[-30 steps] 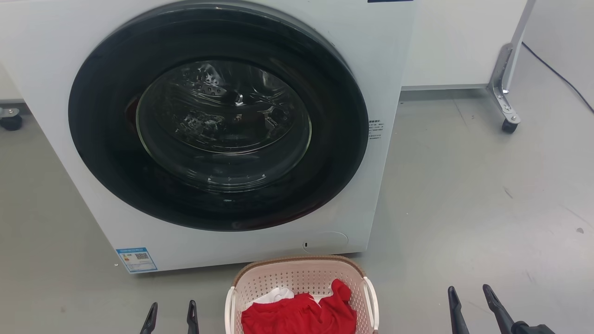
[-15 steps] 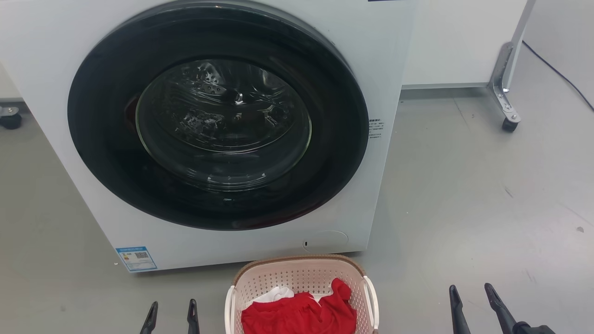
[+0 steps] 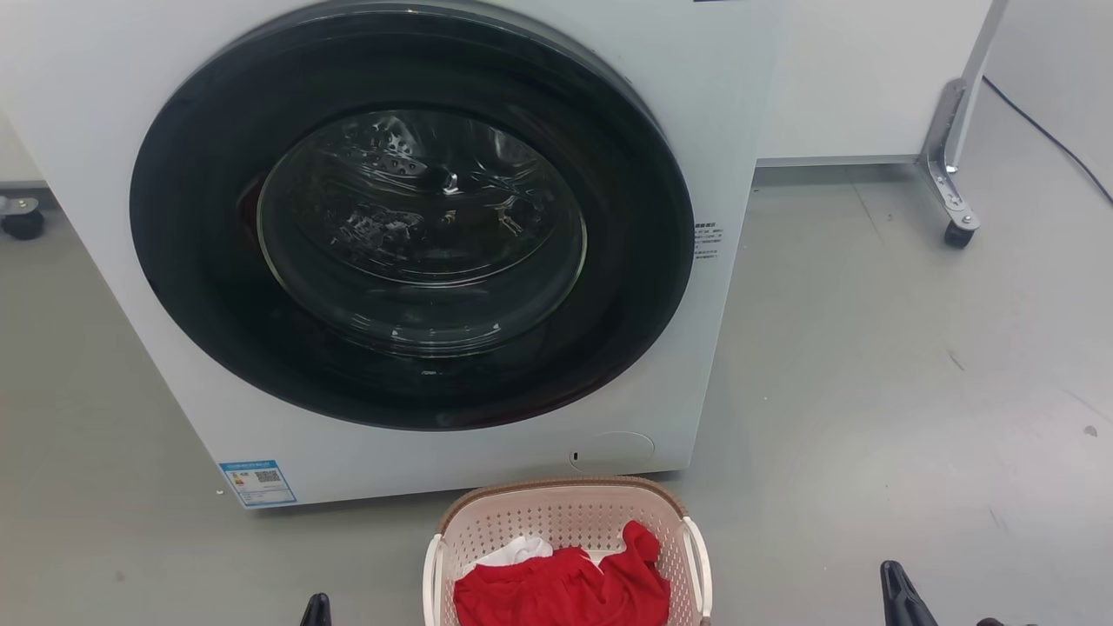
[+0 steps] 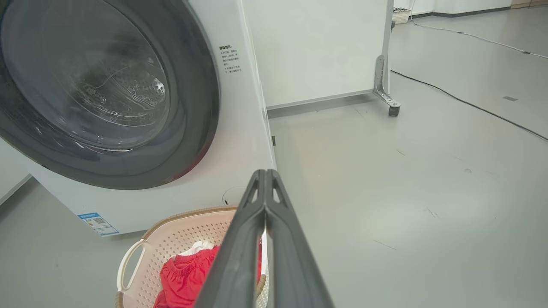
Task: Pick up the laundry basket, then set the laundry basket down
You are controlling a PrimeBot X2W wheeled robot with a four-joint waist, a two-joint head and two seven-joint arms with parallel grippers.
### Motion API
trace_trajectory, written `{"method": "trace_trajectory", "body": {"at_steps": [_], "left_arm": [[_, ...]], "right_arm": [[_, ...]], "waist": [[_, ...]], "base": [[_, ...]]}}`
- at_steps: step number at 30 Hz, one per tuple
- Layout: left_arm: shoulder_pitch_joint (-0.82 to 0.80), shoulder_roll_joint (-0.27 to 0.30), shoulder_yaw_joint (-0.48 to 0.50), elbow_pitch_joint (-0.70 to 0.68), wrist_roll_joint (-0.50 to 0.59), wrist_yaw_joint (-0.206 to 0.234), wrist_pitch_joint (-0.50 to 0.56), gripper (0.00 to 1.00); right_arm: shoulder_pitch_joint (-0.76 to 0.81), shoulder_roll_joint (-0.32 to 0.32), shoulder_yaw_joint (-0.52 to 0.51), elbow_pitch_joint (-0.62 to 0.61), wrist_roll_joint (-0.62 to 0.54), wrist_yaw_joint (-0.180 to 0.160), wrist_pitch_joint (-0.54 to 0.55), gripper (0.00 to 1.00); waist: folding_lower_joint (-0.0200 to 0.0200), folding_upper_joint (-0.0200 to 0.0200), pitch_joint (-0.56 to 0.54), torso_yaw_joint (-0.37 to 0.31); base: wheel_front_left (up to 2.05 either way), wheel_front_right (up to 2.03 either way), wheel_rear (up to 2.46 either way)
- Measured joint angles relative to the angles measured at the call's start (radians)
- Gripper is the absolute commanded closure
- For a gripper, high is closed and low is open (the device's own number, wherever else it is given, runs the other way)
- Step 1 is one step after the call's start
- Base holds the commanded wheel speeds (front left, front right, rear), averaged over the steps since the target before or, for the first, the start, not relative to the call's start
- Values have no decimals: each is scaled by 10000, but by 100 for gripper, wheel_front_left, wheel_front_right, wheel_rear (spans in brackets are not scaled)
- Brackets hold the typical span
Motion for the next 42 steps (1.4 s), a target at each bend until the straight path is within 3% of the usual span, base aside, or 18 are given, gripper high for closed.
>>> {"method": "trace_trajectory", "body": {"at_steps": [42], "left_arm": [[-812,-81,1112,407,-6140,-1043,1532,100]], "right_arm": [[-625,556,-1801,416,5756,1049,1664,100]], "waist": [[0,0,42,183]], "base": [[0,0,0]]}}
